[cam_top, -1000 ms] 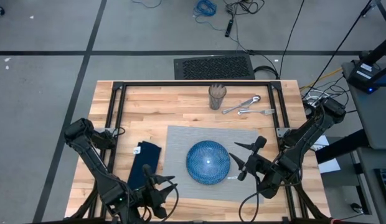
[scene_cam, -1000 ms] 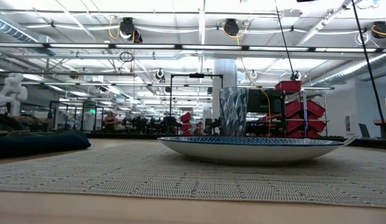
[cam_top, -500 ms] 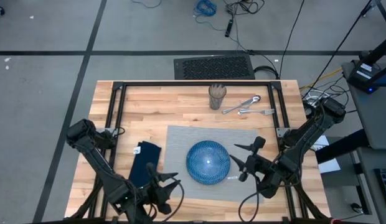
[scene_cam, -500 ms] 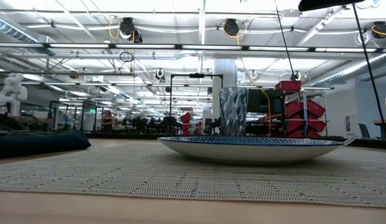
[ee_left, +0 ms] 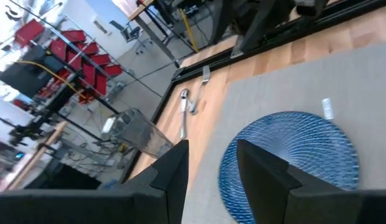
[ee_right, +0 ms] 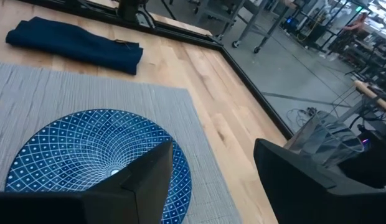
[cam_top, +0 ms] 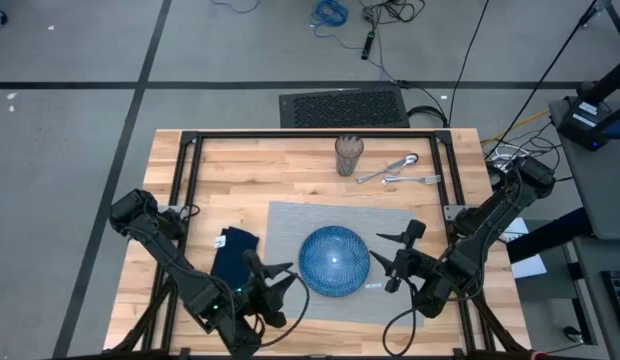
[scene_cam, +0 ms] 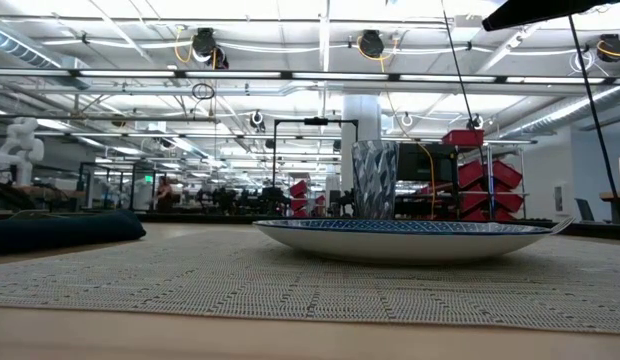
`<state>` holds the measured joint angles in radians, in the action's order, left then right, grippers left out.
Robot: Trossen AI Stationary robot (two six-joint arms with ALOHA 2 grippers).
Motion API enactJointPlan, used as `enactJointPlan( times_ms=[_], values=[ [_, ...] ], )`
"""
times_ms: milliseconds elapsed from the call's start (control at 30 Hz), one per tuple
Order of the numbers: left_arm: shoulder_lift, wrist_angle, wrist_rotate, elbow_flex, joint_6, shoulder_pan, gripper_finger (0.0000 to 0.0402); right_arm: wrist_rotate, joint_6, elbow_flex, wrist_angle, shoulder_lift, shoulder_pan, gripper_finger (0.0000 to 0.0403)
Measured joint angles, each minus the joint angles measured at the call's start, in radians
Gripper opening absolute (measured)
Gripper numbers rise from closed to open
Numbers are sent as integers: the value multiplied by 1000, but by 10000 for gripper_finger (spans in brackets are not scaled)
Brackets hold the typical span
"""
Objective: Set table place
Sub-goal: Adjust the blue cup
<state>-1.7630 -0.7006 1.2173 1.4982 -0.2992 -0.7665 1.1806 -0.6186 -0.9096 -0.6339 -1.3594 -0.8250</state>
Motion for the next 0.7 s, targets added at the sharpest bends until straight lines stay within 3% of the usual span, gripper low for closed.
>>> enactJointPlan(
  times_ms=[267,467,600,700],
  values=[
    [0,-163,-1,0,-35,128,121,17,68,0,1,0,52,215],
    [10,-191,-23,-77,3,284,121,-74,241,0,0,0,199,215],
    [63,-129,-56,-172,83,414,121,-85,389,0,0,3,316,215],
    [134,59,-172,-272,230,505,121,-134,482,0,8,19,418,215]
  ],
)
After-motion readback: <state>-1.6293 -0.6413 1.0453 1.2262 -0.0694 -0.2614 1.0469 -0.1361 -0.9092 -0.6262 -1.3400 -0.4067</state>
